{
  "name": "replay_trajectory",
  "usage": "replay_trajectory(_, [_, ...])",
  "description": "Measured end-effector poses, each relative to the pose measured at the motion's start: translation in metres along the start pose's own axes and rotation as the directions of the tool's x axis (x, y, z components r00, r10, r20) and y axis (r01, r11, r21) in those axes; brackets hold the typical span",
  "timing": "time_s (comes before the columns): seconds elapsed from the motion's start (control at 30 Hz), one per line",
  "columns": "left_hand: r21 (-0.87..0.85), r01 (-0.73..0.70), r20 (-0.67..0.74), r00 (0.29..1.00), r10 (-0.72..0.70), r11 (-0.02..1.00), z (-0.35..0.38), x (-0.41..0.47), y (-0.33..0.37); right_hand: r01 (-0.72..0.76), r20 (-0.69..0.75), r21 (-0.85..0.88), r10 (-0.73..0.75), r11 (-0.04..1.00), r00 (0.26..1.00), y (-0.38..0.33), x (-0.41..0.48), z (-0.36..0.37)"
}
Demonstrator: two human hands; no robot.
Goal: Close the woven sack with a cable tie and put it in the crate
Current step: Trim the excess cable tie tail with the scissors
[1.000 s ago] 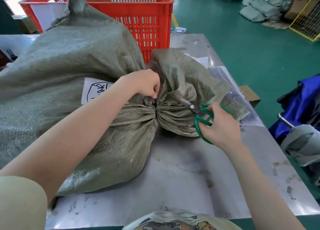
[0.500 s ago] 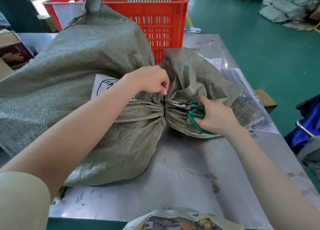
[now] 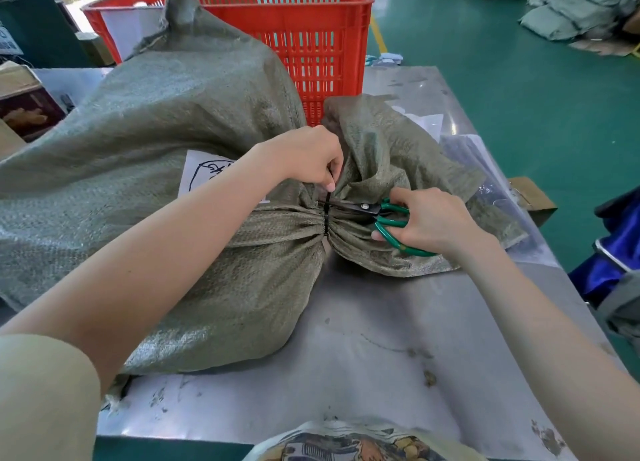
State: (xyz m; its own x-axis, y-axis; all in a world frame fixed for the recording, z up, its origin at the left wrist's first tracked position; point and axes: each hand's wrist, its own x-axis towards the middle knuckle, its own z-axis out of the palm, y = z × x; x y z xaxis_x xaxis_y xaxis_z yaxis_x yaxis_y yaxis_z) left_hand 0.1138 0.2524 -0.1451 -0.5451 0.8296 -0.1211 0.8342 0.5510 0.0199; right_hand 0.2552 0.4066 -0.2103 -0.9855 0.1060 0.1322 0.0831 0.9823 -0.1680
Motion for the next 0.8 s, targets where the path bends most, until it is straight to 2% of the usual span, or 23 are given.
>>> replay_trajectory(0.27, [-0.013, 0.005, -0.003, 1.0, -0.005, 1.0, 0.002, -0.001, -0.002, 0.024, 0.029, -0.005, -0.024, 1.0, 0.999, 0.002, 0.009, -0.002])
replay_trajectory(0.47, [-0.006, 0.004, -0.009, 1.0, -0.004, 1.0, 0.002, 0.0, 0.001, 0.087, 0.05, -0.124, -0.081, 0.988, 0.995, -0.004, 0.013, -0.008])
replay_trajectory(0.8, [-0.005, 0.009, -0.009, 1.0, -0.009, 1.0, 0.001, -0.001, 0.003, 0.156, 0.061, -0.138, -0.148, 0.978, 0.987, -0.001, 0.016, -0.006])
